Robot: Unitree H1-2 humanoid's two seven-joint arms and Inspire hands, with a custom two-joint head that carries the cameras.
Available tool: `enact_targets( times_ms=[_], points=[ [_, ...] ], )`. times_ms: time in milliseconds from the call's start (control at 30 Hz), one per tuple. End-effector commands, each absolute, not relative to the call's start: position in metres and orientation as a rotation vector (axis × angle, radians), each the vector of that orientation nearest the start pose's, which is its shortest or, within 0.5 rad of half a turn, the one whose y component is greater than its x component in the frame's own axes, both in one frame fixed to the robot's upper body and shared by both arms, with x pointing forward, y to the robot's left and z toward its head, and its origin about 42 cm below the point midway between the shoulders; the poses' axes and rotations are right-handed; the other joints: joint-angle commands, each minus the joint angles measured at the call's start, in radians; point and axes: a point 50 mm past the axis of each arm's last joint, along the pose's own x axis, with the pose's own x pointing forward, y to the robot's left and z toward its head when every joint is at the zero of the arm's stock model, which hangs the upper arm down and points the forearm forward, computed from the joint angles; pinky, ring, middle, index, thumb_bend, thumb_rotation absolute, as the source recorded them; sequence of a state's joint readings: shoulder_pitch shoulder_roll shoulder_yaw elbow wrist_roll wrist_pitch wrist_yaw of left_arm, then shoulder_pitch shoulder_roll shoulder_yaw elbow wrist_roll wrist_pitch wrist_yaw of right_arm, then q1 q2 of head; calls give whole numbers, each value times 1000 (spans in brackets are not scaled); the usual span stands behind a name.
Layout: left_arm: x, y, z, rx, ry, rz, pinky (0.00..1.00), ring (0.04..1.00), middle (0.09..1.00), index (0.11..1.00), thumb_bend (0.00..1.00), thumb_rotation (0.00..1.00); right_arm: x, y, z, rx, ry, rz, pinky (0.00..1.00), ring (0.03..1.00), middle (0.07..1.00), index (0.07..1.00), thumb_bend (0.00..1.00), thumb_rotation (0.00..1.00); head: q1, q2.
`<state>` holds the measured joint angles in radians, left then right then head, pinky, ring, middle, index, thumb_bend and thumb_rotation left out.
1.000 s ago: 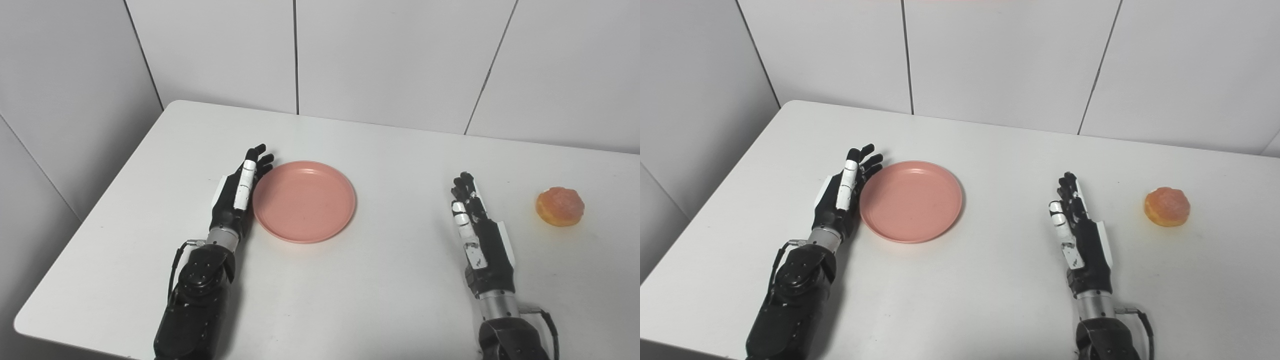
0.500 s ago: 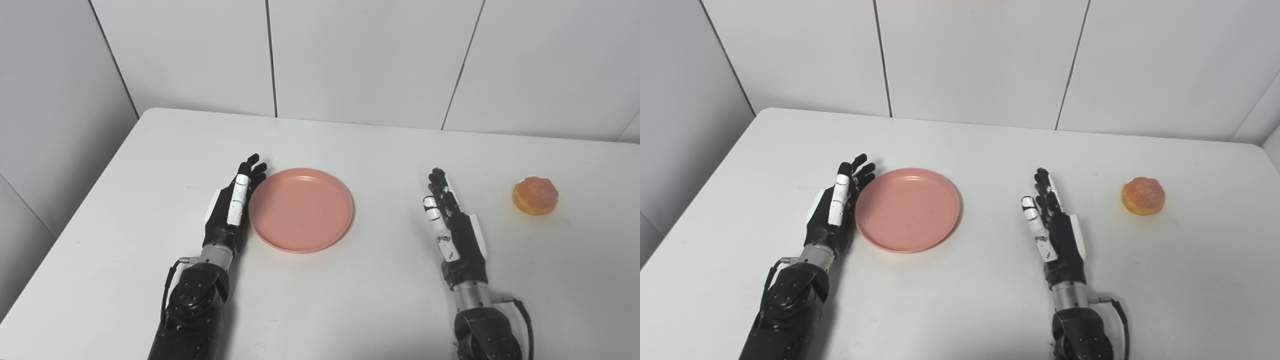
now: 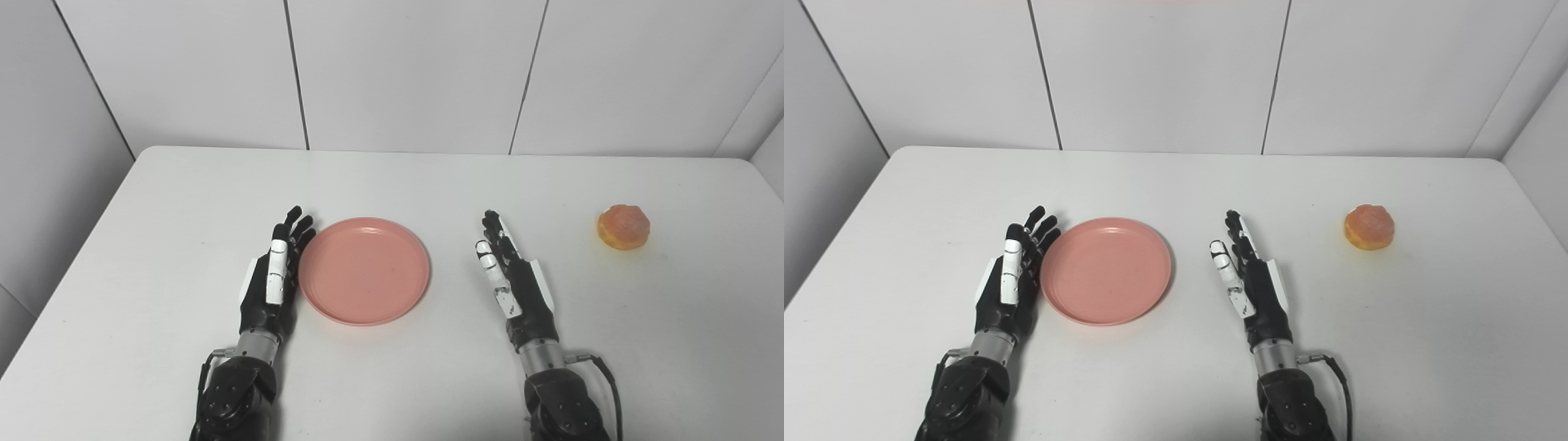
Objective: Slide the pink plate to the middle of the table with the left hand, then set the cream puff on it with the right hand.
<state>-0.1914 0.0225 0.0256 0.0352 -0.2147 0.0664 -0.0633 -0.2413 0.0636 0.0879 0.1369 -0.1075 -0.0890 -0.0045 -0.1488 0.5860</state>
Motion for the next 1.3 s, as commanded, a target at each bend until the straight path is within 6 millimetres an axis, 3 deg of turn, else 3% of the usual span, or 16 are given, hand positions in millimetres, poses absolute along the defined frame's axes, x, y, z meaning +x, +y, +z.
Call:
enact_targets(
  times_ms=[0,267,400,567,967,1267],
  points=[
    [338,196,137,-221,-84,-153,1000,960,957,962,746,1000,352,-133,134,-29,-195,172,1000,984,970,977,617,906,0,1],
    [329,189,131,-226,-80,-172,997,968,963,957,749,1000,354,-129,134,9,-205,210,1000,1000,1000,995,614,876,-27,-1],
    [326,185,130,-232,-90,-174,975,963,950,939,701,988,355,-128,133,0,-206,226,1000,1000,1000,1000,613,890,-43,-2],
    [322,182,130,-216,-88,-250,999,989,985,973,714,1000,357,-126,133,-8,-204,232,1000,1000,1000,1000,617,897,-85,-4],
    [322,177,129,-175,-108,-264,1000,990,996,983,719,1000,358,-126,134,6,-206,228,1000,1000,1000,1000,612,902,-66,8],
    [328,181,123,-86,-176,-233,1000,1000,1000,1000,667,1000,356,-127,137,-45,-189,161,1000,1000,989,983,637,905,-62,8]
  ],
)
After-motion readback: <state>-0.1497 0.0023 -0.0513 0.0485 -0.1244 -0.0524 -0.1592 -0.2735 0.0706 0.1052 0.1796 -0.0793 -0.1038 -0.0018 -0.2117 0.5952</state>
